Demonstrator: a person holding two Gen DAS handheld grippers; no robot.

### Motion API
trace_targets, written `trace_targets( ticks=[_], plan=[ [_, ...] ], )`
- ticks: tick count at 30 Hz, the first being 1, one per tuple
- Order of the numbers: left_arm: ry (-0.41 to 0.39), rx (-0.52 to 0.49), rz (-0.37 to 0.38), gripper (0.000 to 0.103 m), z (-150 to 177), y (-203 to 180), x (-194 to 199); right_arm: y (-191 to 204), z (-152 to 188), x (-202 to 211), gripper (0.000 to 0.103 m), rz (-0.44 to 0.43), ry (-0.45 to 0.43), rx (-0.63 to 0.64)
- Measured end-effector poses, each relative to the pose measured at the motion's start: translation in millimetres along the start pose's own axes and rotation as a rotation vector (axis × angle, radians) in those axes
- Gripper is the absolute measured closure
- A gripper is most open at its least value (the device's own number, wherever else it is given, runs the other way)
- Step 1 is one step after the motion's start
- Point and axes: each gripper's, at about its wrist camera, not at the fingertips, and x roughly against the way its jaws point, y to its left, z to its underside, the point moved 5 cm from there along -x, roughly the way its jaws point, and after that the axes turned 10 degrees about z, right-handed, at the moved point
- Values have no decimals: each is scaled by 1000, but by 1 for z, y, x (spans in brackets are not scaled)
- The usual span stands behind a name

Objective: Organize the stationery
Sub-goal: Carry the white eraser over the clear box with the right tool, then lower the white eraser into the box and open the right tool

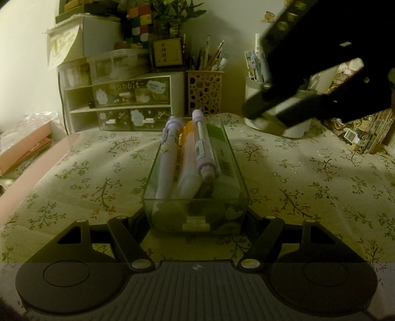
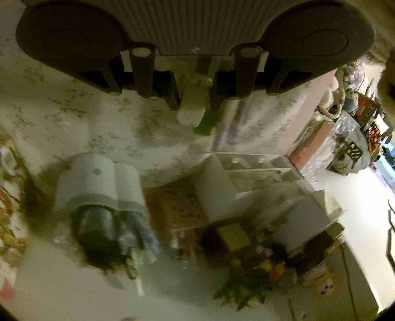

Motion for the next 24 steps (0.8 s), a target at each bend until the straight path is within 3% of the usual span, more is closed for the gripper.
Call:
trace_targets(
  ticks=[10,24],
  plan=[
    [-1,0,4,30,0,0,1,16,1,-19,75,-60,29,18],
    [-1,-1,3,30,0,-1,1,12,5,-30,75,-113,34,-62]
  ],
)
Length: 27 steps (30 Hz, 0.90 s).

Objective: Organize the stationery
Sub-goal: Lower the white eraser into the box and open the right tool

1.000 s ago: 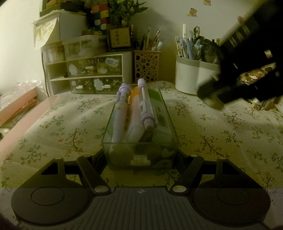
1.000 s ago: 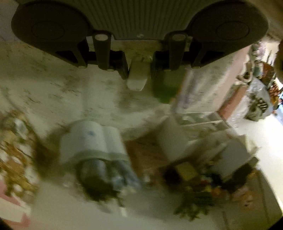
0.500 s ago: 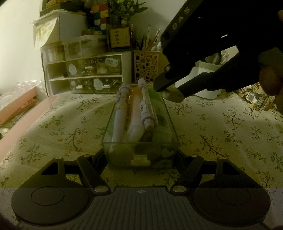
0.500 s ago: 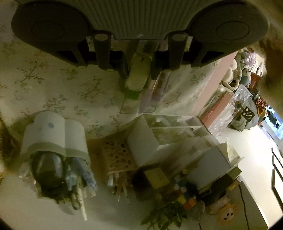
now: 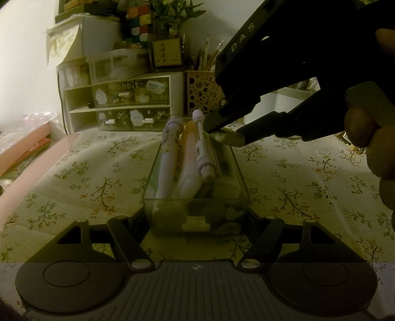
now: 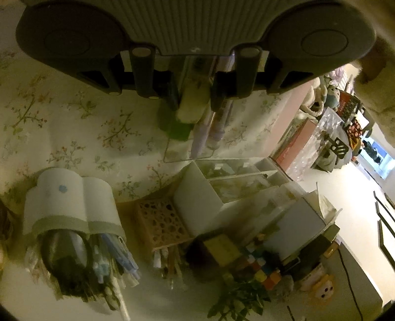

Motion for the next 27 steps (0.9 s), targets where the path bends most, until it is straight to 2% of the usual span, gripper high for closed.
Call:
trace_targets(
  ticks=[27],
  plan=[
    [2,-7,1,30,-1,0,-1,-4,2,5,74,-36,2,-7]
  ],
)
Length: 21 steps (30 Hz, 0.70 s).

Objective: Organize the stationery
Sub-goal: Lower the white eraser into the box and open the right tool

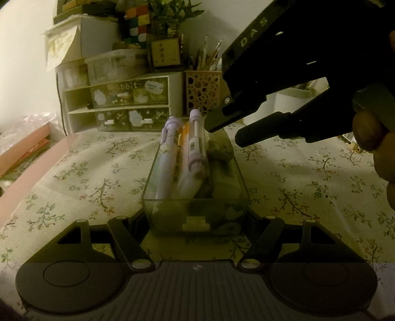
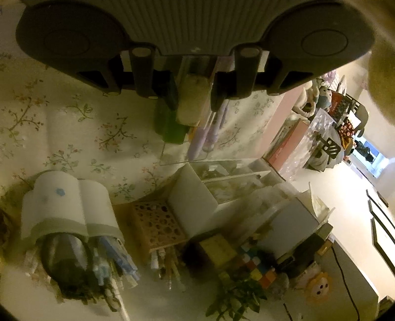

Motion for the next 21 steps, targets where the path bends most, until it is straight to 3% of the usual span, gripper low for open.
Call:
trace_targets(
  ticks=[7,11,21],
  plan=[
    [0,0,0,30,0,0,0,-6,-1,3,74,-6,-7,-24],
    [0,0,0,30,0,0,0,-5,0,3,85,-11,-5,-21],
    [0,-1,0,30,0,0,0,-4,6,8,85,5,-10,-6]
  ],
)
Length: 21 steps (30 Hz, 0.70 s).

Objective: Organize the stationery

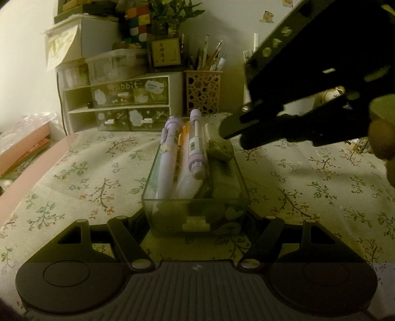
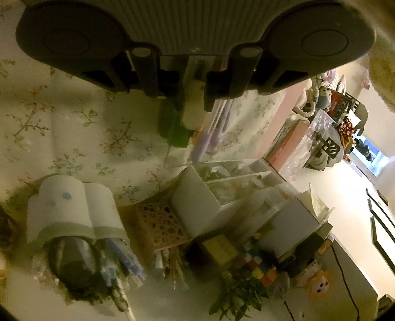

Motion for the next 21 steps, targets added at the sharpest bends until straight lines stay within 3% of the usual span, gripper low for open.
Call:
trace_targets(
  ticks=[12,16,21],
  plan=[
    [42,17,41,29,-3,4,0,-11,30,41,79,45,-57,-19],
    [62,73,94,20,-9,7,10,-17,36,51,73,65,-68,-34],
    [83,11,53,17,-10,-3,25,-19,39,67,68,101,-95,-20]
  ],
)
